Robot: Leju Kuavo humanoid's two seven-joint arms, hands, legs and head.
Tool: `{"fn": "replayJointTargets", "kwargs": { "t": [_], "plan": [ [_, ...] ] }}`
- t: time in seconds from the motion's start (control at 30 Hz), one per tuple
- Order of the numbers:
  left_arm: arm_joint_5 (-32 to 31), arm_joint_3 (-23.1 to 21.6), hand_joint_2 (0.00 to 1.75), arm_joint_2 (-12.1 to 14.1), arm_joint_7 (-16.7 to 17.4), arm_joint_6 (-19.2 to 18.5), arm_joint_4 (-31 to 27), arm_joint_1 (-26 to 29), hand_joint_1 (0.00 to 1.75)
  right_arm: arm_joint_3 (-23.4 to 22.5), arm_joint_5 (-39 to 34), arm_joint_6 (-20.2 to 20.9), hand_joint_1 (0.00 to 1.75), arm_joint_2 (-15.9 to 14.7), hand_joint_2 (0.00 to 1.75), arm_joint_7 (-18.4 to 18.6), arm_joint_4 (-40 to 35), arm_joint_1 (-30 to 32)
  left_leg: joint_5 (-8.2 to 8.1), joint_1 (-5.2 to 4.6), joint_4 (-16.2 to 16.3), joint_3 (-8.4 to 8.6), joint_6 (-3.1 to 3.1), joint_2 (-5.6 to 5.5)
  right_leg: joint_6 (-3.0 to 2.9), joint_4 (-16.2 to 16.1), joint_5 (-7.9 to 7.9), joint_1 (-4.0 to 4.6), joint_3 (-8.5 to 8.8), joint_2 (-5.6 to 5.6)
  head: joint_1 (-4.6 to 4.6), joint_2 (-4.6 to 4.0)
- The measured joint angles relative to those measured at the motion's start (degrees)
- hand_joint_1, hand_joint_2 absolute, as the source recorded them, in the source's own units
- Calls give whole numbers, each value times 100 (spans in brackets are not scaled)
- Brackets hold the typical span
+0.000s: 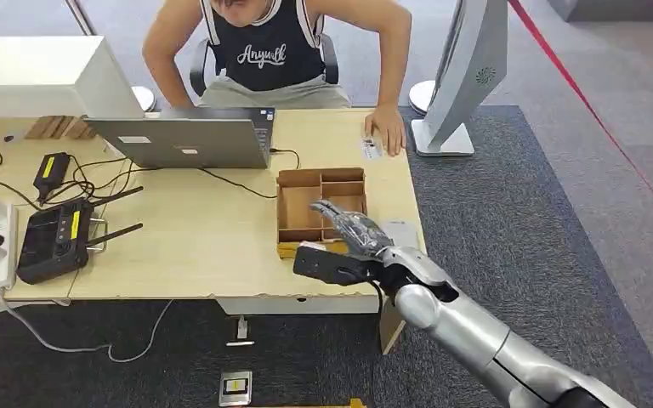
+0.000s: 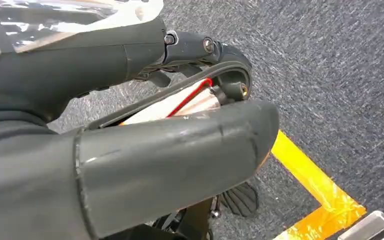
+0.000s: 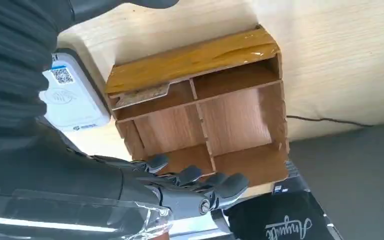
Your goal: Pass the card to the sensor for recognition and then transmit it.
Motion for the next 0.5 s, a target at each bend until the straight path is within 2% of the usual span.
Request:
{"fn": "replayJointTargets", "kwargs": {
  "t": [0.3,0.5],
  "plan": [
    [66,-103,0,13,50,2,-9,0,0,155,238,68,0,0,175,105,46,46,0,0,0,0,0,0,0,0,0,0,0,0,0,0],
    [258,-151,0,17,11,26,-15,1,0,291,853,-29,0,4,175,418,88,88,0,0,0,0,0,0,0,0,0,0,0,0,2,0]
  ]
}}
